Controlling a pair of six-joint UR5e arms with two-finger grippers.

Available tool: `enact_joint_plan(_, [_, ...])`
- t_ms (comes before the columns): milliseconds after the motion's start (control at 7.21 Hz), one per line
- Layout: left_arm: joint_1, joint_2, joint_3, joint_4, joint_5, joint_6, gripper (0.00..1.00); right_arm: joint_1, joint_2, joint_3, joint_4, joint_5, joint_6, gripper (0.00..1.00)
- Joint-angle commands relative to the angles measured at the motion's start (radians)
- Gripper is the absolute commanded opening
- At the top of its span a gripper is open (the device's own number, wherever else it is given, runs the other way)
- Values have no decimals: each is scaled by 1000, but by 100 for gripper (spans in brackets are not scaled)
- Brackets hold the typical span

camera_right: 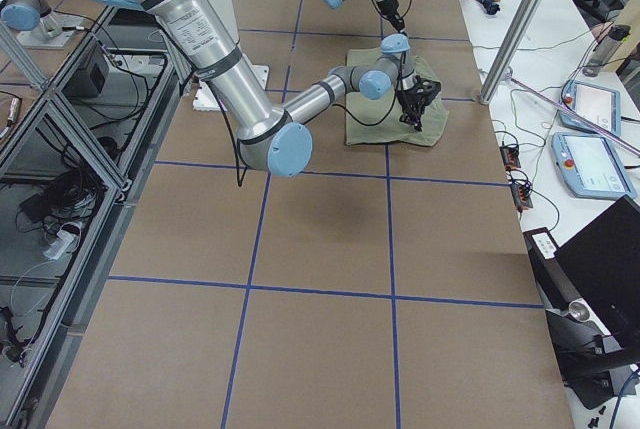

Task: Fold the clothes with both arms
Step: 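Lift the hem with both grippers and fold it toward the collar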

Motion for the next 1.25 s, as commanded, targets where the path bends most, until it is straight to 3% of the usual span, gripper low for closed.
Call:
enact_joint_plan(0, [0,-59,99,-31,35,0,0,3,43,-97,56,-6,-17,0])
enact_joint_plan(416, [-2,-59,142,-66,44,2,0,20,51,-134,79,-5,-18,0])
enact_joint_plan(555, [0,-59,142,-69,42,2,2,18,54,-134,79,-5,-18,18])
enact_joint_plan(694, [-2,-50,143,-76,42,6,44,18,56,-134,99,-5,-17,35])
enact_joint_plan(833, [-2,-48,143,-89,42,6,60,17,45,-136,174,-3,-6,43])
enact_joint_plan(971, [-8,-48,143,-123,39,5,63,21,40,-110,200,8,1,48])
enact_joint_plan(1110, [-14,-47,142,-185,29,6,64,26,-45,24,220,71,47,51])
